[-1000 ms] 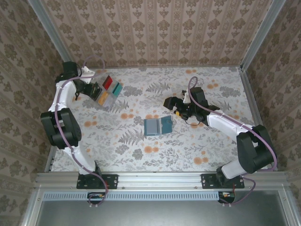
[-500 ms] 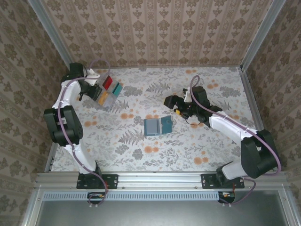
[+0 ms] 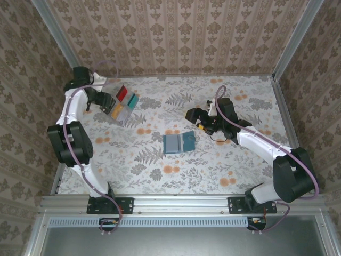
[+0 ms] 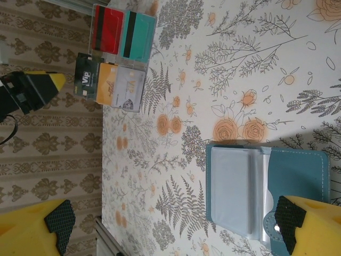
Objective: Take the credit cards out of the card holder
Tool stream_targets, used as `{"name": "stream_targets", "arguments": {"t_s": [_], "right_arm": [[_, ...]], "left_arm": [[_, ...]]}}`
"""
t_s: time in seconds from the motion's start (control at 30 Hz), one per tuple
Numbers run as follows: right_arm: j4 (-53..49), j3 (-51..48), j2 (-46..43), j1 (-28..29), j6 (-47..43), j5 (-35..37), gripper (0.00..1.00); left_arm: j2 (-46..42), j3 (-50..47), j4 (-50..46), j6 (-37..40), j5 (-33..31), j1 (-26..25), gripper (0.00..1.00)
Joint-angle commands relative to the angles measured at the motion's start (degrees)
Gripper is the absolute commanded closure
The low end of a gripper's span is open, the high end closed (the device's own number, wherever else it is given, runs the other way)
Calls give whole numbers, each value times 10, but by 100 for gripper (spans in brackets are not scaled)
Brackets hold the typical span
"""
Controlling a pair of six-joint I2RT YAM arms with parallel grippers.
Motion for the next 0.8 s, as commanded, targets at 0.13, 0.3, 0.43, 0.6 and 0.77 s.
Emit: {"name": "stream_targets", "arguments": {"t_s": [0.13,0.3,0.43,0.6,0.77], "right_arm": [[13,-4,-4,4,5,-8,0],[8,-4,-5,4,3,-7,0],[9,-4,-3,4,5,-3,0],[8,0,0,4,4,-3,0],[6,1,0,4,2,-3,0]], "left_arm": [[23,31,-52,-50,23,18,38],[53,53,-74,-49,36,16,39],[70,61,-81,-46,40,12,42],[90,73,-91,-41,27,6,46],[100,82,-96,-43,22,2,53]]}}
